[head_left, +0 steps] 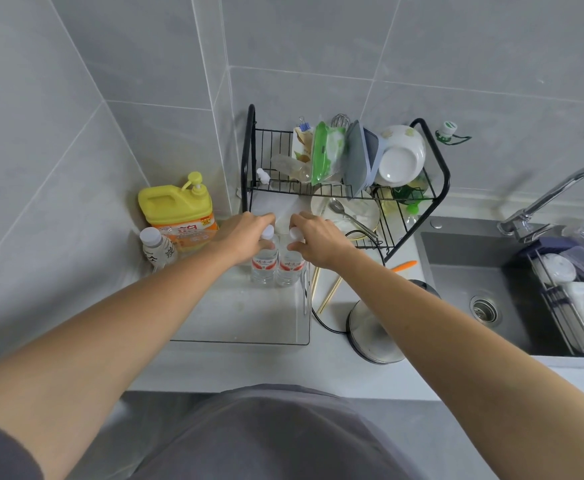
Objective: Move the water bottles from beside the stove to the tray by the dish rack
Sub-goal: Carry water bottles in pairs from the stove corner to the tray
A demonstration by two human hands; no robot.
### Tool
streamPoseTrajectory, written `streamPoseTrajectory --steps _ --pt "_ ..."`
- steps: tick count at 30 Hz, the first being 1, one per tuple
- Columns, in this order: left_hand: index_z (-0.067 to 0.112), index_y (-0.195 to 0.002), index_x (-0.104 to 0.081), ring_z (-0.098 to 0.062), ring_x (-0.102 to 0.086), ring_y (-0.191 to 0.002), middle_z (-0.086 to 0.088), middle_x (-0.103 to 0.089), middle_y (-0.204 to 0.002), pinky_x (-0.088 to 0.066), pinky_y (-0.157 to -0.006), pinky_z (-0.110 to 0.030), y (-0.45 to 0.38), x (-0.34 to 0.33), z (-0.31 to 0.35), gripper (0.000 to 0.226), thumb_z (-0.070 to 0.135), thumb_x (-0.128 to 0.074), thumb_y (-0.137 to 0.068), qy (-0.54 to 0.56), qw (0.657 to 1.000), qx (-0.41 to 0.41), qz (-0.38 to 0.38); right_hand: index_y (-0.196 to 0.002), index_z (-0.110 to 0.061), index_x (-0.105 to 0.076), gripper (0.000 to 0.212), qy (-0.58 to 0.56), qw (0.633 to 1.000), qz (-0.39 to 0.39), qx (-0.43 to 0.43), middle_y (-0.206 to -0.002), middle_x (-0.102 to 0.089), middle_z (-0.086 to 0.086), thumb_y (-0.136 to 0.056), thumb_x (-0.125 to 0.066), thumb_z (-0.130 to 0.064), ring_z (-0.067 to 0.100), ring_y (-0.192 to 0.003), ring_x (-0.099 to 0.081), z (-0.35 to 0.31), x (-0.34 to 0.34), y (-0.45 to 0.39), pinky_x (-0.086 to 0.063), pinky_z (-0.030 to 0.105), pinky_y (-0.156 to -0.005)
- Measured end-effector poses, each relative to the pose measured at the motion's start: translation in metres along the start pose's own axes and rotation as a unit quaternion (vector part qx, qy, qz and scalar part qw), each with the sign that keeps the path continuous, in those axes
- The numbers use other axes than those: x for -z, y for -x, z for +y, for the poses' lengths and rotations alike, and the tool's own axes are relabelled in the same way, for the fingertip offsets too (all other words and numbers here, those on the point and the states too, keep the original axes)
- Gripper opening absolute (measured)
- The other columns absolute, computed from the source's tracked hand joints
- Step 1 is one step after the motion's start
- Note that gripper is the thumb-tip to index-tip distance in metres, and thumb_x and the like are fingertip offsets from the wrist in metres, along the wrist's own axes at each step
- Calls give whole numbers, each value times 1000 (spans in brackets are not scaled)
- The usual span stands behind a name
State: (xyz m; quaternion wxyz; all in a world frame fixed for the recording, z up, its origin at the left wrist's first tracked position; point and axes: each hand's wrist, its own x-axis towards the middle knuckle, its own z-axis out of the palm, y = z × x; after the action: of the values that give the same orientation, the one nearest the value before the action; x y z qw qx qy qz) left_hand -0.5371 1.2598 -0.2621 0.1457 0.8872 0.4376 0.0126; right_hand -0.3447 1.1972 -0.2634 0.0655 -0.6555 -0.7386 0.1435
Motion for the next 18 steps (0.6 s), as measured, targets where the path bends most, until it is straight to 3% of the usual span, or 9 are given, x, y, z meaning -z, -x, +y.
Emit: streamPoseTrajectory --steps 6,9,14,18 --pt "21 -114 -55 -34 -66 -82 -8 -66 -86 -56 -67 -43 6 4 0 38 48 -73 -92 -9 1000 6 -9 -124 -14 -57 40 2 1000 -4 -14 -117 -62 8 -97 -74 -38 34 -100 -63 0 1 -2 -51 44 -82" --pt "23 -120 -55 -32 -67 -87 -5 -67 -92 -51 -63 -38 10 7 3 48 61 -65 -93 -38 999 14 -4 -127 -17 -56 45 -13 1000 -8 -23 -118 -62 7 -98 -70 -47 31 -98 -65 0 -1 3 -55 44 -82" --pt "19 -122 -61 -27 -57 -114 -6 -62 -115 -57 -67 -41 15 22 0 56 66 -54 -94 -94 986 -5 141 -134 -21 -52 63 -45 997 54 -43 -120 -63 3 -97 -48 -71 24 -105 -63 -7 7 12 -54 39 -81" --pt "14 -119 -65 -27 -56 -106 -6 -60 -110 -57 -69 -44 15 49 11 48 54 -54 -96 -75 972 -65 211 -126 -17 -56 51 -26 984 161 -68 -115 -63 4 -98 -56 -59 29 -109 -60 -13 30 25 -49 39 -77"
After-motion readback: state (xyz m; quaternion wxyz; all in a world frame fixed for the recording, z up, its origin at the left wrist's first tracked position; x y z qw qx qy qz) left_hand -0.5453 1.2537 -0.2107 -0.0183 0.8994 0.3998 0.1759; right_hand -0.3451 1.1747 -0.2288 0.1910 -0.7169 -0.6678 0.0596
